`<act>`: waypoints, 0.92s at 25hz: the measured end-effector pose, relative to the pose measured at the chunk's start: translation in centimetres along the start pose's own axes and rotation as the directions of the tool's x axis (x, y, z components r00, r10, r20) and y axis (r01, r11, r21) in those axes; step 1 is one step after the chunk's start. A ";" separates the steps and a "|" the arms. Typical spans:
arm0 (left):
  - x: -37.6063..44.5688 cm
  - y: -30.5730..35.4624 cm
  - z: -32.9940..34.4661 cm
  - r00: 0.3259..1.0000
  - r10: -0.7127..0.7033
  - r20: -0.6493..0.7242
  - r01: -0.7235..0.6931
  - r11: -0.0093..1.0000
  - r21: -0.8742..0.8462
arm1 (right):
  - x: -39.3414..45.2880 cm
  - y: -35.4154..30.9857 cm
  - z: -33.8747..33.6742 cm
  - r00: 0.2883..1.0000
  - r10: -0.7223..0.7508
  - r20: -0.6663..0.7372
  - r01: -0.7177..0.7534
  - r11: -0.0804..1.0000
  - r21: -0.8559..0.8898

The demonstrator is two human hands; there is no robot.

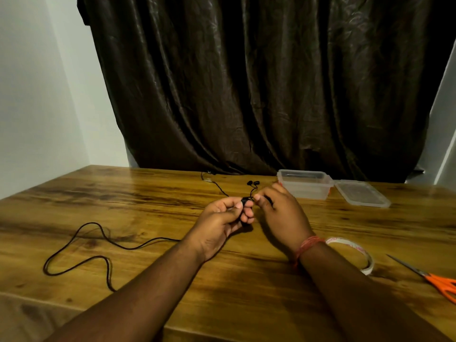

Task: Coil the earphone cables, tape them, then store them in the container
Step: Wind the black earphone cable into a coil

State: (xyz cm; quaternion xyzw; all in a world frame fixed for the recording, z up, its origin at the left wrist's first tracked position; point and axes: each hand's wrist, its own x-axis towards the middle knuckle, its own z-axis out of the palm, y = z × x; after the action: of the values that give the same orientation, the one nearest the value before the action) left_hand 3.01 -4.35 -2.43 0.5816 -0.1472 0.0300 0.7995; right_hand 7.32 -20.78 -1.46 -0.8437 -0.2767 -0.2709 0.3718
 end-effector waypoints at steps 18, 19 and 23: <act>0.6 -0.8 -0.5 0.975 0.146 -0.170 -0.100 0.963 0.252 | -0.8 -1.8 -0.6 0.927 -0.223 0.303 0.269 0.956 -0.118; 0.6 -0.9 -0.5 0.980 0.143 -0.140 -0.095 0.948 0.304 | -0.8 -1.7 -0.6 0.923 -0.236 0.304 0.279 0.954 -0.107; 0.6 -1.2 -0.5 0.987 0.132 -0.090 -0.089 0.922 0.376 | -0.7 -1.6 -0.7 0.952 -0.223 0.209 0.242 0.968 -0.068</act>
State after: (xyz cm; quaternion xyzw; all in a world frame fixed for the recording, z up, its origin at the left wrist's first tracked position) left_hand 3.94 -4.37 -3.55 0.7103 -0.1257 0.1352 0.6793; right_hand 5.60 -20.55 -0.75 -0.8446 -0.3970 -0.2393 0.2680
